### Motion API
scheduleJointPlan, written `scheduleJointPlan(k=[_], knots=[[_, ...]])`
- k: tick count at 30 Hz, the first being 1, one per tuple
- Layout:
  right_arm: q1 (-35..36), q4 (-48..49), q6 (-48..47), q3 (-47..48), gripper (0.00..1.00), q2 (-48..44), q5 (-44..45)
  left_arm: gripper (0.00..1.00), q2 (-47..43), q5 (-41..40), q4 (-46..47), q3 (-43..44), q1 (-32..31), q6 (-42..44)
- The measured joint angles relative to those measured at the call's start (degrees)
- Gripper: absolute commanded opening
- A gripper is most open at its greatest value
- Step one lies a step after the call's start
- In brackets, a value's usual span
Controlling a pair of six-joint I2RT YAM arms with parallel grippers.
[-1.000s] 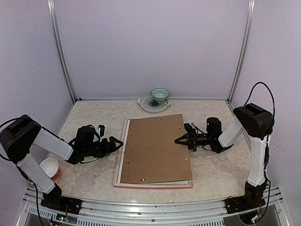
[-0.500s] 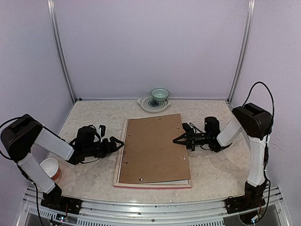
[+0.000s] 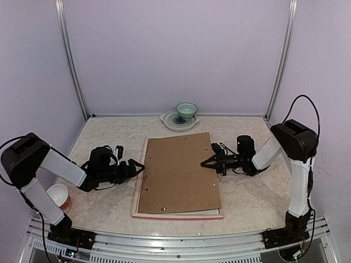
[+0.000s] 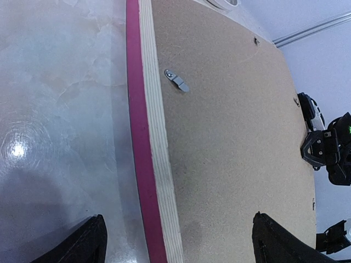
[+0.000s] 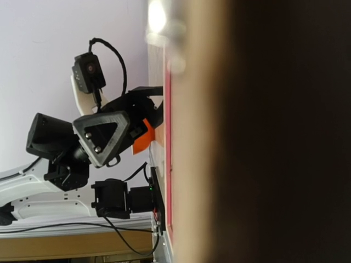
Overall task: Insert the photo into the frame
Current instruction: Place the backboard on the frame body.
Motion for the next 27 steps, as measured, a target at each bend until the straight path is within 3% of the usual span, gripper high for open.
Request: scheduleJointPlan(k=[12, 27], knots=[[1.2, -0.6, 0.7, 0.8, 0.00, 0.0, 0.8, 0.90, 0.0, 0.1, 0.0, 0.0, 0.0, -0.1], [2.3, 5.2, 5.6, -0.6, 0.00, 1.0, 2.3, 0.90, 0.3, 1.3, 0.3, 0.2, -0.7, -0.7]])
